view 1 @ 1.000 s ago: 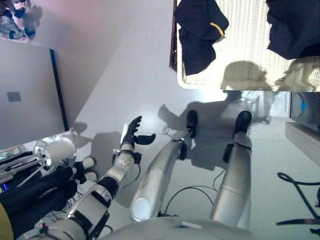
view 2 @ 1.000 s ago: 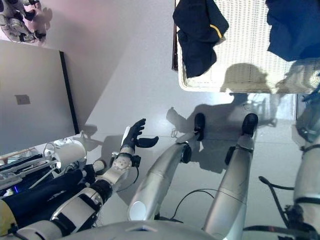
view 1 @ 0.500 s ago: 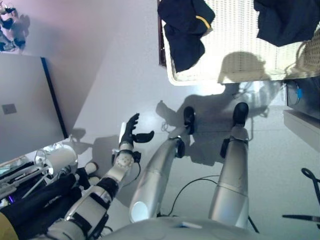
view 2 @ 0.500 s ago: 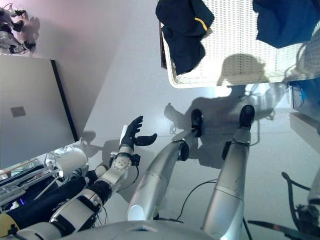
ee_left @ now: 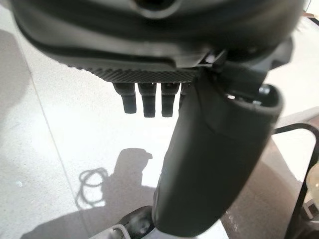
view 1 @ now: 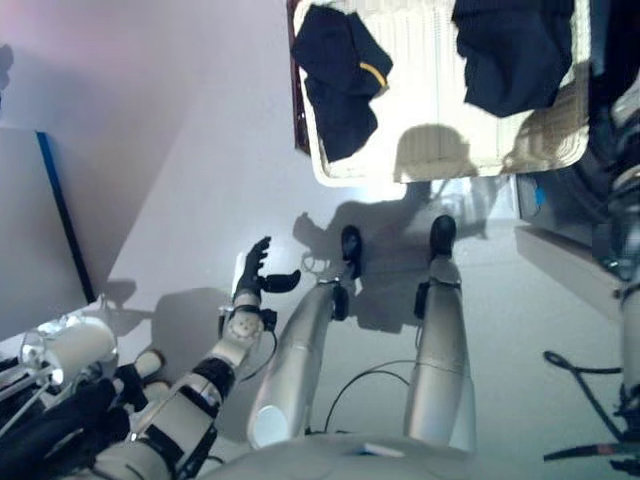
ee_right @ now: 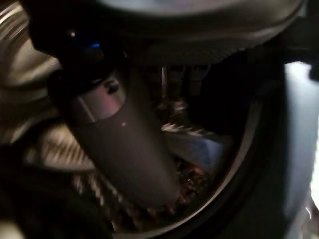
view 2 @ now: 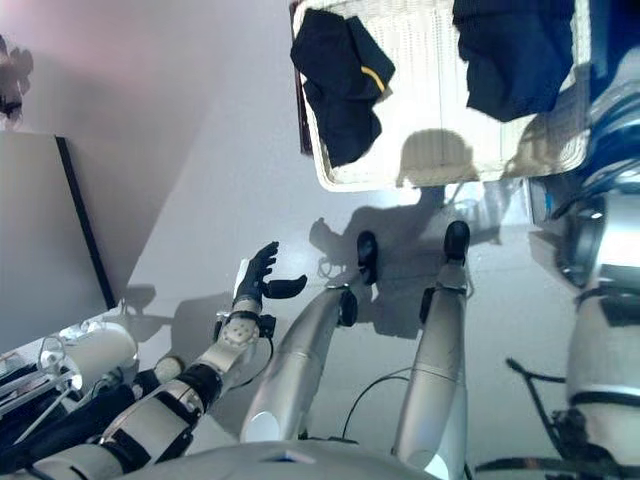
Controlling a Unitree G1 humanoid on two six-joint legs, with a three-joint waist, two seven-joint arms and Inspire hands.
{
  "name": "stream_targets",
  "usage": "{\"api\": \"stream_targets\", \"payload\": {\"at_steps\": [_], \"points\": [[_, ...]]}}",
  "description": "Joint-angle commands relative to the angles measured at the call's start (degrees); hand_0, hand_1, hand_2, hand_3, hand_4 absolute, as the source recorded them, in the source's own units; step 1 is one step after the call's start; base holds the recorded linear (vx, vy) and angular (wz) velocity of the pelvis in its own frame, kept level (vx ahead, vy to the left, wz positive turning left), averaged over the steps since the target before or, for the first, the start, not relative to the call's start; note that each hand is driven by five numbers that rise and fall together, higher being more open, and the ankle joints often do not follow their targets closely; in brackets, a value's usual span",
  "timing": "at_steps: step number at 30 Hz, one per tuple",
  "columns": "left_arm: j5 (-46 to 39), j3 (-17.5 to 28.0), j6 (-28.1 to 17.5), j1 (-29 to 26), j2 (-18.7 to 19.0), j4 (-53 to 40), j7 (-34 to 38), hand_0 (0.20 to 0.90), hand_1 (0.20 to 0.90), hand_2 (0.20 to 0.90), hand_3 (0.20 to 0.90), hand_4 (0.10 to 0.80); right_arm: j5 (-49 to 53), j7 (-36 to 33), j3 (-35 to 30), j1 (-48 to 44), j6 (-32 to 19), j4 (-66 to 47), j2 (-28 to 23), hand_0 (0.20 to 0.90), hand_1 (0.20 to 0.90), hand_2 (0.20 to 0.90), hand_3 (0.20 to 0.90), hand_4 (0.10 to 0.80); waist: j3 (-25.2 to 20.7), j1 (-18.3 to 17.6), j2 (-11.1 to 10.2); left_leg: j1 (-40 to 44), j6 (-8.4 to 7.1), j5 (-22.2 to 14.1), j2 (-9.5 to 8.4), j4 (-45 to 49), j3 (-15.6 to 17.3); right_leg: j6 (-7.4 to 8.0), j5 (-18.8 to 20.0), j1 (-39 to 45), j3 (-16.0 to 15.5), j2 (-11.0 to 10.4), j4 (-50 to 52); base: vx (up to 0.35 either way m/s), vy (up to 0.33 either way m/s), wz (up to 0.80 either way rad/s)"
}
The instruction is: Pick up the clothes and place them into the washing machine
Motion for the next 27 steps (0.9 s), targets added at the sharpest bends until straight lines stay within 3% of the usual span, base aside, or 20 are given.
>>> {"api": "stream_targets", "payload": {"at_steps": [1, 5, 10, 18, 21, 23, 27], "points": [[-2.3, 3.2, 0.0, 3.3, 2.0, 3.8, 0.1, 0.900, 0.900, 0.900, 0.900, 0.800, 3.5, 5.1, 3.0, 2.9, -6.0, -5.6, -1.0, 0.900, 0.900, 0.900, 0.900, 0.800, -4.3, 2.4, 1.6, 0.3, -4.12, 2.2, 0.60, -7.9, -2.6, -1.53, -3.5, 3.2, -2.2, 2.1, -0.5, 0.012, 0.007, -0.05], [-2.1, 2.9, 0.4, 3.3, 2.2, 4.5, -1.1, 0.900, 0.900, 0.900, 0.900, 0.800, 9.4, 9.2, -0.5, 6.1, -5.7, -6.4, 5.2, 0.900, 0.900, 0.900, 0.900, 0.800, -4.0, 2.9, 1.1, 3.6, -3.74, 2.7, 0.46, -9.5, -3.2, -1.24, -3.2, 7.4, -2.7, 2.2, -2.5, 0.005, 0.002, -0.01], [-1.7, 4.1, 0.8, 3.8, 2.3, 5.5, -2.0, 0.900, 0.900, 0.900, 0.900, 0.800, 8.0, 11.5, -1.4, 13.0, -5.4, -11.5, 12.2, 0.900, 0.900, 0.900, 0.900, 0.800, -3.3, 2.6, -0.3, 9.1, -3.72, 3.6, 0.48, -12.1, -4.1, -1.03, -2.6, 13.8, -4.1, 2.3, -5.1, 0.000, 0.000, 0.00], [-0.9, 7.7, 2.6, 8.7, 2.1, 8.8, -4.5, 0.900, 0.900, 0.900, 0.900, 0.800, -1.6, 13.4, 2.8, 34.9, -3.9, -29.0, 25.1, 0.900, 0.900, 0.900, 0.900, 0.800, -5.2, -0.2, -5.3, 21.6, -3.84, 4.9, 1.49, -17.3, -5.4, -0.72, -1.1, 28.6, -6.1, 3.3, -12.7, 0.069, -0.035, -0.02], [0.4, 10.6, 3.4, 12.4, 1.9, 10.3, -6.2, 0.900, 0.900, 0.900, 0.900, 0.800, -11.1, 15.6, 8.5, 47.8, 0.8, -33.0, 26.6, 0.900, 0.900, 0.900, 0.900, 0.800, -7.4, -1.5, -7.9, 29.3, -3.60, 4.5, 2.49, -19.5, -5.5, -0.43, -2.1, 35.8, -6.8, 3.7, -13.8, 0.138, -0.034, -0.11], [1.4, 11.7, 3.6, 13.2, 2.1, 10.7, -6.5, 0.900, 0.900, 0.900, 0.900, 0.800, -15.2, 16.0, 10.0, 51.0, 2.5, -34.0, 25.7, 0.900, 0.900, 0.900, 0.900, 0.800, -8.2, -2.0, -8.4, 30.9, -3.66, 4.5, 2.86, -19.9, -5.7, -0.34, -2.2, 37.6, -7.1, 3.8, -14.5, 0.116, -0.054, -0.06], [3.5, 14.6, 4.0, 16.3, 2.2, 11.9, -8.0, 0.900, 0.900, 0.900, 0.900, 0.800, -17.5, 21.3, 12.2, 62.9, 5.5, -37.5, 27.8, 0.900, 0.900, 0.900, 0.900, 0.800, -11.9, -2.6, -10.0, 38.3, -4.21, 3.7, 3.63, -22.4, -5.1, 0.49, -2.4, 46.0, -9.1, 3.9, -19.5, 0.134, -0.047, -0.01]]}}
